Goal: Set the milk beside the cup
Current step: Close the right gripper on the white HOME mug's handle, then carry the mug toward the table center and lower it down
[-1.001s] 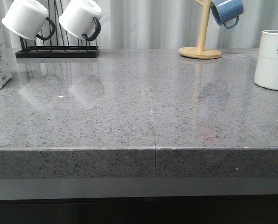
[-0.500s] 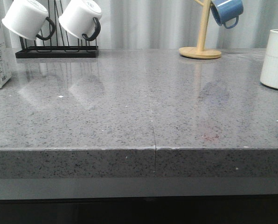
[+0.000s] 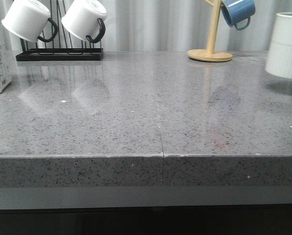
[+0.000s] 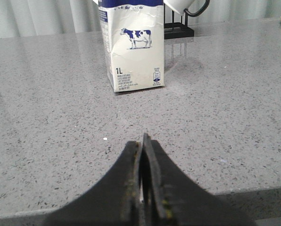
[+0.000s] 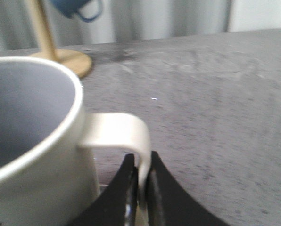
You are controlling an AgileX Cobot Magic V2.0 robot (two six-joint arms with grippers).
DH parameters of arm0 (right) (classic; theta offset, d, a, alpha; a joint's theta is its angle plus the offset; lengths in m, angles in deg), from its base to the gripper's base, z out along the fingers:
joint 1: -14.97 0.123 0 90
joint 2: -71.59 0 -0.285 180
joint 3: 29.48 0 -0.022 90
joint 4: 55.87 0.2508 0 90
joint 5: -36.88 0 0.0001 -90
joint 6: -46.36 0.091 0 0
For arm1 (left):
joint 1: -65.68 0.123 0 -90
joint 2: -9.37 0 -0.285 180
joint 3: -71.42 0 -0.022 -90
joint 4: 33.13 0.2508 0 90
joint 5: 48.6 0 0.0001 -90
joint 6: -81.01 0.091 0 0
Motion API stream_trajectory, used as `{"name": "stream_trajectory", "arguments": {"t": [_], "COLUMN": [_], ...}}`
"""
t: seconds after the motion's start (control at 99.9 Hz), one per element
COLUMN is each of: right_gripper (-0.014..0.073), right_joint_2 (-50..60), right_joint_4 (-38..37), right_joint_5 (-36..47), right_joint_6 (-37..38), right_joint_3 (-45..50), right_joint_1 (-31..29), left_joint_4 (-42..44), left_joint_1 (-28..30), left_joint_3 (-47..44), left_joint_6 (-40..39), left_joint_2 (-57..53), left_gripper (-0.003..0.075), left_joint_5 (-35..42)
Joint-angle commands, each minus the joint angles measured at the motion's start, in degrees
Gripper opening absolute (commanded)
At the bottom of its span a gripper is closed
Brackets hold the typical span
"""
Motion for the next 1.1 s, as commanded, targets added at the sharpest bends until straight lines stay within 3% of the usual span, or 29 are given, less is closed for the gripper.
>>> {"name": "stream_trajectory", "arguments": {"t": [0.0,0.32,0.57,0.74,1.091], "right_gripper": [-0.0001,0.0,0.0005,0.0073,0.0073], "right_joint_2": [3.6,4.1,-1.7,-6.8,-12.7], "right_joint_4": [-2.0,-0.4,2.2,2.2,2.2], "right_joint_5": [2.3,1.9,-0.4,-0.3,1.4], "right_joint_6": [0.0,0.0,0.0,0.0,0.8], "right_joint_3": [-1.6,-2.3,-10.5,-15.3,-19.0], "right_joint_1": [2.9,16.4,23.4,24.8,27.2], "left_joint_4": [-0.6,-0.6,-0.6,-0.6,-0.6], "left_joint_1": [0.1,0.1,0.1,0.1,0.1], "left_joint_3": [-2.4,-2.4,-2.4,-2.4,-2.4], "left_joint_6": [-0.1,-0.1,-0.1,-0.1,-0.1], "left_joint_2": [-1.8,-1.8,-1.8,-1.8,-1.8], "left_gripper": [-0.0021,-0.0021,-0.0021,-0.0021,-0.0021], "left_joint_5": [4.8,4.8,4.8,4.8,4.8]}}
